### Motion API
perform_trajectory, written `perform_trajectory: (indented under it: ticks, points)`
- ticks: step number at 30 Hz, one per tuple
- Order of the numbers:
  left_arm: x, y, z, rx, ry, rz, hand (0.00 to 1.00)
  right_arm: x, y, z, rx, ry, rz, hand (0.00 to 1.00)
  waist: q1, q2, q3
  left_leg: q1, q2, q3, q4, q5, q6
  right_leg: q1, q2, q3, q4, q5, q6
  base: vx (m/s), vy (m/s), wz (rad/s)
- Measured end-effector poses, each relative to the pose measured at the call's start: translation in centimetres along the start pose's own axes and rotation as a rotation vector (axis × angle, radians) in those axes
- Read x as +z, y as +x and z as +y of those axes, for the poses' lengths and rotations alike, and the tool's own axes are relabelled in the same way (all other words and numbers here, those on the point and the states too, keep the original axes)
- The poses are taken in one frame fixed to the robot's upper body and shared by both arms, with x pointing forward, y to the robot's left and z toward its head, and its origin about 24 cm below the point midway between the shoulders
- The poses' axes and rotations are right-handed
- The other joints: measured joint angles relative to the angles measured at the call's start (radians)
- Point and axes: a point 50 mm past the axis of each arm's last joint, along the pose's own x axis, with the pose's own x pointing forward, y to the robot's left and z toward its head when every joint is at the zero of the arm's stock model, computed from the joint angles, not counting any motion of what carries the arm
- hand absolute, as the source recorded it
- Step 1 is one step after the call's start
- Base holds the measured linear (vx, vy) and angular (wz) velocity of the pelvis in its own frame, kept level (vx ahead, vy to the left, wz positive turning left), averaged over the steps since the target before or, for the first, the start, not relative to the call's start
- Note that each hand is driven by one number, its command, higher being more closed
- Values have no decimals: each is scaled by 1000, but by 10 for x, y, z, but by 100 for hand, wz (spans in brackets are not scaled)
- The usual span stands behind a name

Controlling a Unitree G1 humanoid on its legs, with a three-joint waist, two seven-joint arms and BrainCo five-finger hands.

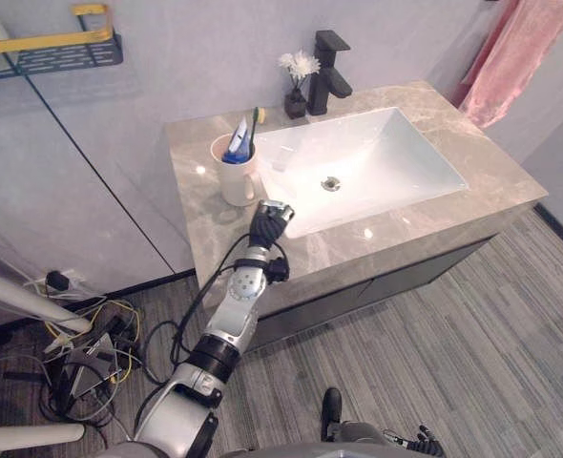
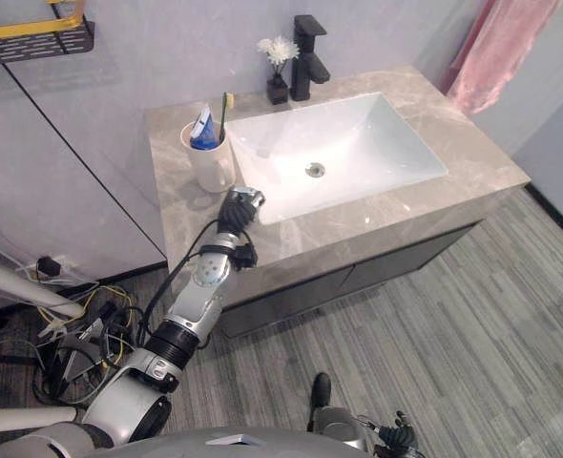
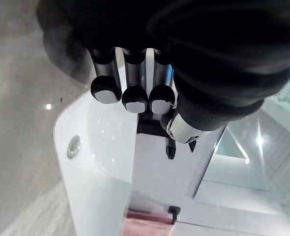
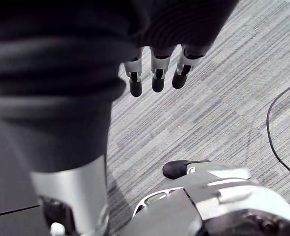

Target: Organize washtable

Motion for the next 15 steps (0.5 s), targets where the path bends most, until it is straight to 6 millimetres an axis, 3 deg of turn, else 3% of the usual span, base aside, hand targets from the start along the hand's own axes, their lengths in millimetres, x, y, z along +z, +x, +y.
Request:
perform_trajectory:
  ticks: [15]
  points:
    - [14, 18, 38, 211, -38, -27, 100, -1, 0, 0, 8, 0, 1, 0, -7, 0, 0, 0, 1, 19, 0, -2, -3, -12, 6, 21, 0, 2, 2, 2, 0, -3]
